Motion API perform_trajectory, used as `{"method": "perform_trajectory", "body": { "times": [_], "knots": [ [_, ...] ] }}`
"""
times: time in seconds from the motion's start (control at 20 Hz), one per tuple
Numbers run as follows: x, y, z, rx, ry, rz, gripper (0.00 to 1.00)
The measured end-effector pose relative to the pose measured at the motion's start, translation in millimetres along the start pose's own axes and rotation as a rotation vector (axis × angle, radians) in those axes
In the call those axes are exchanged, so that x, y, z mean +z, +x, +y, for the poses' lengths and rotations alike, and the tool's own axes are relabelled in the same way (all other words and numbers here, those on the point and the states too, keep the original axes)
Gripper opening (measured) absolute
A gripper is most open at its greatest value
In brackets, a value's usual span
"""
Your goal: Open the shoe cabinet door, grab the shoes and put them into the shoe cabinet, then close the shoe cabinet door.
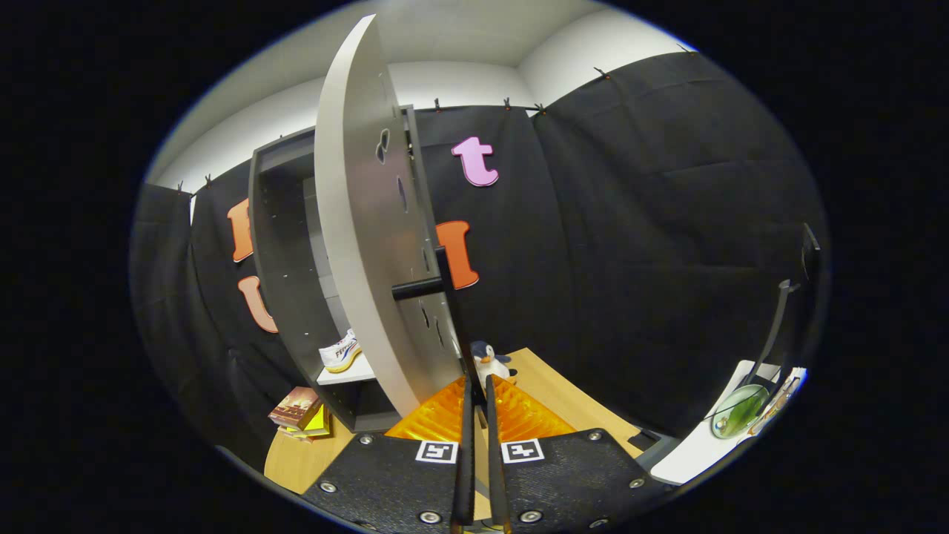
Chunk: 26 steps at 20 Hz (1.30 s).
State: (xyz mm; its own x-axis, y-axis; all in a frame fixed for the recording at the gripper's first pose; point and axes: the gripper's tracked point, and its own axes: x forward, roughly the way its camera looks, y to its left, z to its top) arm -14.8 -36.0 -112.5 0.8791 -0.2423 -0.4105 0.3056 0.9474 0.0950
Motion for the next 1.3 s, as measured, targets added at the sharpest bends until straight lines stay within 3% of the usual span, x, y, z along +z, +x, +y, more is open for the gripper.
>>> {"method": "perform_trajectory", "body": {
  "times": [0.15,0.25,0.4,0.55,0.65,0.75,0.95,1.15,1.3],
  "knots": [
    [15.3,-5.8,-11.7,-0.063,-0.025,-0.048,0.03],
    [20.1,-12.0,-5.3,-0.053,0.005,-0.079,0.05],
    [30.0,-34.5,-4.8,-0.065,0.055,-0.136,0.13],
    [36.4,-57.9,26.2,-0.005,0.063,-0.207,0.24],
    [27.9,-60.1,53.6,0.044,0.049,-0.212,0.38],
    [10.8,-61.5,82.5,0.101,0.017,-0.185,0.55],
    [-47.9,-38.3,129.8,0.178,-0.060,-0.063,0.78],
    [-120.3,-10.1,163.9,0.268,-0.076,0.106,0.89],
    [-186.6,14.8,171.0,0.286,-0.101,0.255,0.91]
  ]
}}
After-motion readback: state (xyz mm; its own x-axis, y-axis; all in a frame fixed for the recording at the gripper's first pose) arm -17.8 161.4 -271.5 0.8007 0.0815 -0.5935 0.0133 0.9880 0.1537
